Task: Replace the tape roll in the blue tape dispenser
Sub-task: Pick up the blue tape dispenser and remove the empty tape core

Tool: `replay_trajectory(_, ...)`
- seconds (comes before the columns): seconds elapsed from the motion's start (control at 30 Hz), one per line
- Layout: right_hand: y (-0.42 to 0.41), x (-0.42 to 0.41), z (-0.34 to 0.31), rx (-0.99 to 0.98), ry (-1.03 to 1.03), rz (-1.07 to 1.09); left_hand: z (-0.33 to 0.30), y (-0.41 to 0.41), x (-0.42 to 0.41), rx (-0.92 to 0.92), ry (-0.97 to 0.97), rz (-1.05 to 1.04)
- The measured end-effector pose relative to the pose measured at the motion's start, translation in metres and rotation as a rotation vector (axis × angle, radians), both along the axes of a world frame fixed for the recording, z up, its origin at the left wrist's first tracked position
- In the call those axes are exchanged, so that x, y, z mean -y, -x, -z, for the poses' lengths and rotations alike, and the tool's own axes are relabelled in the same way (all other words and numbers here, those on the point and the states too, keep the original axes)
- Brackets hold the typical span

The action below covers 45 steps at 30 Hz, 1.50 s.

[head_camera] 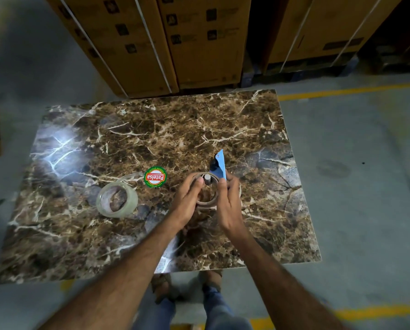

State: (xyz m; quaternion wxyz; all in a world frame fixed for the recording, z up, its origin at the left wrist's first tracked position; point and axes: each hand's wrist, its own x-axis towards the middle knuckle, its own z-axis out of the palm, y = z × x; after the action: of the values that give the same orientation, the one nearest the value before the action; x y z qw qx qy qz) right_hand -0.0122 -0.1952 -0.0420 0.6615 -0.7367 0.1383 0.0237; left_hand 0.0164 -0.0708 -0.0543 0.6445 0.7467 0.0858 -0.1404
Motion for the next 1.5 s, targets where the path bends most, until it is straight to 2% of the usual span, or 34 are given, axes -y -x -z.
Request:
replay_trajectory(0.07,-0.005,0.006,-0.004,0.003,-0.002,-0.049,-0.008,-0.012,-0.015,-0.047,0.010,0.090)
replay_trajectory(0.2,-0.015,0.025,-0.016,0.020,0.023,-0.226,-0.034,-0.053,-0.045,-0.090,-0.116,0.463)
replay_trajectory(0.27,-0.019,0.026,-0.022,0.034,0.001,-0.232,-0.039,-0.061,-0.047,-0.096,-0.159,0.520)
replay_trajectory(0.47,-0.016,0.014,-0.024,0.010,-0.043,-0.137,-0.028,-0.047,-0.049,-0.097,-0.210,0.394)
replay_trajectory(0.6,-0.012,0.011,-0.022,-0.029,-0.077,-0.099,-0.032,-0.044,-0.042,0.034,-0.379,0.364)
replay_trajectory(0.7,-0.010,0.008,-0.022,-0.047,-0.081,-0.090,-0.034,-0.044,-0.040,0.080,-0.432,0.371)
replay_trajectory(0.97,-0.017,-0.001,-0.027,-0.025,-0.051,-0.038,-0.051,-0.044,-0.046,0.211,-0.407,0.397)
replay_trajectory(1.2,-0.028,-0.006,-0.021,-0.009,-0.011,-0.020,-0.058,-0.048,-0.053,0.213,-0.369,0.354)
replay_trajectory(1.33,-0.027,-0.006,-0.019,-0.019,-0.008,-0.009,-0.069,-0.050,-0.051,0.225,-0.478,0.388)
replay_trajectory(1.5,-0.023,0.002,-0.016,-0.046,-0.032,0.007,-0.089,-0.037,-0.043,0.311,-0.428,0.366)
